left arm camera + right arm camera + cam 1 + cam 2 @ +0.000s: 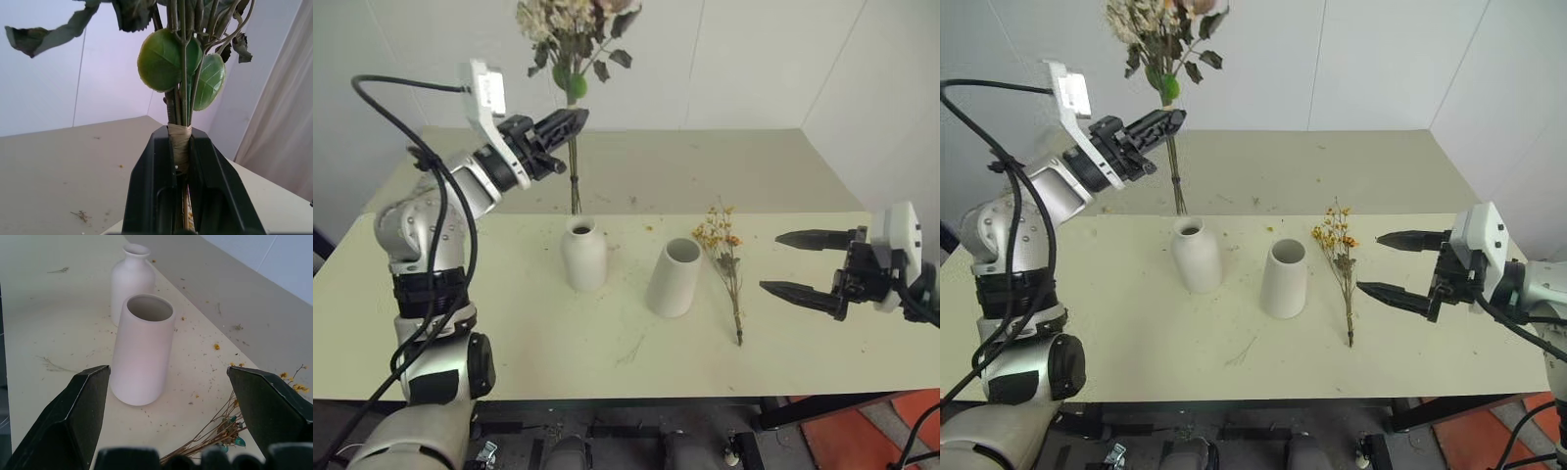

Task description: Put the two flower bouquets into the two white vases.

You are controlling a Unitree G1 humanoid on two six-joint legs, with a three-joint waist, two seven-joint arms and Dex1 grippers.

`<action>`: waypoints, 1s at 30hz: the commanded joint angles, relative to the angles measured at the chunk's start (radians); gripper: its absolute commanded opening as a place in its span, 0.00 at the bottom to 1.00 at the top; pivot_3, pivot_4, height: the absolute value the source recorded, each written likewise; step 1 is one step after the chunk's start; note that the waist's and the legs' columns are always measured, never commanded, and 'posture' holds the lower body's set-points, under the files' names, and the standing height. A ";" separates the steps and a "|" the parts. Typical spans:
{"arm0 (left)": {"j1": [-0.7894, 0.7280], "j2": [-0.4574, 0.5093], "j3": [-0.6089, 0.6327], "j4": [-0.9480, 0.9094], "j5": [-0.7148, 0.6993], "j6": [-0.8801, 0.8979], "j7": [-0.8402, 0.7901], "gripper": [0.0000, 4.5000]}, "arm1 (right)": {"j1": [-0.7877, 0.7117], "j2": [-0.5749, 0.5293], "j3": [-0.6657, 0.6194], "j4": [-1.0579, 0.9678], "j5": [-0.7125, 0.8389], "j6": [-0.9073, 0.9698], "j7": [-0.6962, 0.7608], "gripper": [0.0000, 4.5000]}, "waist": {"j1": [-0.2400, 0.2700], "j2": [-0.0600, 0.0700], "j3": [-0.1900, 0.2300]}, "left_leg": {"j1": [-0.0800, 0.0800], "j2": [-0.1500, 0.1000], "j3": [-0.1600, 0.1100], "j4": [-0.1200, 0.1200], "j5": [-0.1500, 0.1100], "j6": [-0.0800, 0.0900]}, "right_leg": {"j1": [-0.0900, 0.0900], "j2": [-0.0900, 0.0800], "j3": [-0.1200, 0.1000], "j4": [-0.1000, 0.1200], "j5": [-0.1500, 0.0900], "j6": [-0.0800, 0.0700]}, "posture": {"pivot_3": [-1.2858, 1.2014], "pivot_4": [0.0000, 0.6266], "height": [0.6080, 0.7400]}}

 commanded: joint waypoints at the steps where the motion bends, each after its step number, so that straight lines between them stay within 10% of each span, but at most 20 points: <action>1: 0.014 0.000 -0.005 -0.016 0.022 -0.083 -0.016 0.02 | 0.007 -0.004 -0.051 -0.033 0.026 0.003 -0.019 1.00 | 0.001 0.000 0.000 | 0.000 0.000 0.000 0.000 0.000 0.000 | 0.000 0.000 0.000 0.000 0.000 0.000 | 0.52 0.24 1.00; 30: 0.234 -0.065 -0.094 -0.130 0.100 -0.293 -0.023 0.02 | 0.034 -0.011 -0.081 -0.068 0.047 0.024 -0.063 1.00 | 0.003 0.000 0.000 | 0.000 0.000 0.000 0.000 0.000 0.000 | 0.000 0.000 0.000 0.000 0.000 0.000 | 0.52 0.24 1.00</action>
